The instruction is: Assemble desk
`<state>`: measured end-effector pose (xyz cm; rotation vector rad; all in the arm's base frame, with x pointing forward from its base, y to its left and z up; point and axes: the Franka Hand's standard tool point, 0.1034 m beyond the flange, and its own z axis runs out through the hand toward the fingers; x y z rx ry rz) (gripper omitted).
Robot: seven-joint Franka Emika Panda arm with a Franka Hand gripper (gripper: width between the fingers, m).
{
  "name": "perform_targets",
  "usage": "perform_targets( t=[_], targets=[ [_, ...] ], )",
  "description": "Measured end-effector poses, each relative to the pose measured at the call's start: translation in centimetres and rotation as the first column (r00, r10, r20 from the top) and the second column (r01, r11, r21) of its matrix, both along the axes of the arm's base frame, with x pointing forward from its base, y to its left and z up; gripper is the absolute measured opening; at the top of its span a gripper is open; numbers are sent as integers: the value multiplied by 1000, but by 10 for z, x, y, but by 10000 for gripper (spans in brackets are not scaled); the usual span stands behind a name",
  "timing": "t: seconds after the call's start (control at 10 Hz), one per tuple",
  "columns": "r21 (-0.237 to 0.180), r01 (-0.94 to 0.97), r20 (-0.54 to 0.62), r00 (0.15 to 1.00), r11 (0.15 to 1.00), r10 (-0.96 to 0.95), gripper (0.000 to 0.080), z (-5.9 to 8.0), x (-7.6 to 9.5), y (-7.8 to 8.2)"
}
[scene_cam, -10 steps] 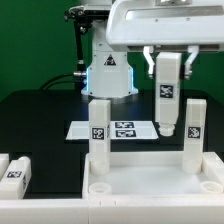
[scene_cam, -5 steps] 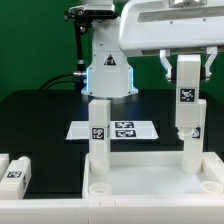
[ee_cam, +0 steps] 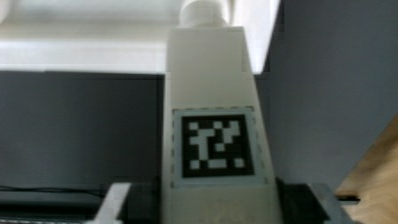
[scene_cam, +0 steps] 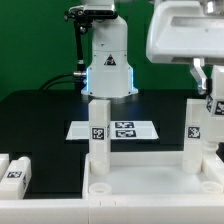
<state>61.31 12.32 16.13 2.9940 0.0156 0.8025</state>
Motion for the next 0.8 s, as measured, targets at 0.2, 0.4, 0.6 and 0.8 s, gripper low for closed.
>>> perform_targets(
  t=[0.2,0.4,0.6,0.8],
  targets=[
    [7,6,-3,1000,1000,-6,285,-1,0,0],
    [-1,1,12,1000,1000,-1,285,-9,8,-6],
    [-8,15,23,1000,1000,-14,285,-11,20,-18],
    [-10,28,20,999,1000,-28,285,-19,24,-20]
  ],
)
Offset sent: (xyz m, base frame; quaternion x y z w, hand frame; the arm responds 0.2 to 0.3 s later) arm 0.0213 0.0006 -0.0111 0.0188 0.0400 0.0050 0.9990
